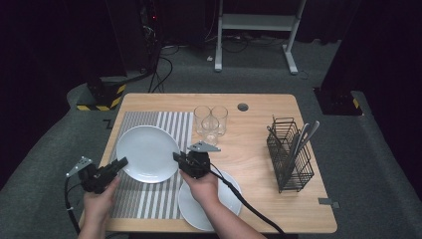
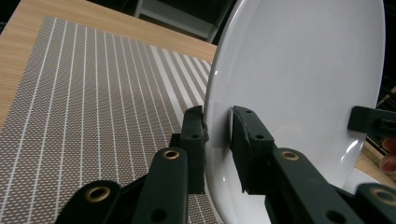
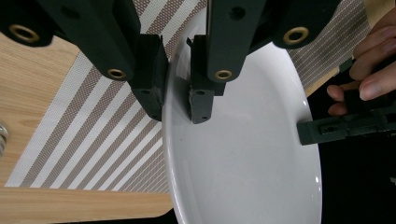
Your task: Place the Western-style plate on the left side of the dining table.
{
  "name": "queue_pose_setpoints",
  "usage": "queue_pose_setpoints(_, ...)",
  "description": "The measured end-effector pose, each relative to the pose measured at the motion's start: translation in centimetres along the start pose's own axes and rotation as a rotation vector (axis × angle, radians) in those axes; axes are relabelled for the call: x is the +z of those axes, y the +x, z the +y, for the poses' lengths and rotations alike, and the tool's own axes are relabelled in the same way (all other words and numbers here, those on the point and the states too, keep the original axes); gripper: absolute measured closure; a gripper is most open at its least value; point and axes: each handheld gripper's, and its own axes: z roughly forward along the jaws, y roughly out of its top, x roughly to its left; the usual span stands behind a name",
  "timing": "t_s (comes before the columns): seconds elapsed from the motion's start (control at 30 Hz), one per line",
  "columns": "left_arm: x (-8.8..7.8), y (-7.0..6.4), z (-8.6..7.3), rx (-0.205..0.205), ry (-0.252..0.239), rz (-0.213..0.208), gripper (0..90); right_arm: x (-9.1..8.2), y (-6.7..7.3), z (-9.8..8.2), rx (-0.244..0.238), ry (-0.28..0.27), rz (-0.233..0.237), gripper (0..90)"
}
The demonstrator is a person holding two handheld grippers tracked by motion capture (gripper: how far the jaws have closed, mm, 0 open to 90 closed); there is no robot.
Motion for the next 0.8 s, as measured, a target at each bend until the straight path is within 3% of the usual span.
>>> queue_pose_setpoints(0.8,0.2,1.1,0.3,-0.005,0.018,0.029,74.9,1.6,-0.1,0.5,0.008,0.033,-0.005,78.0)
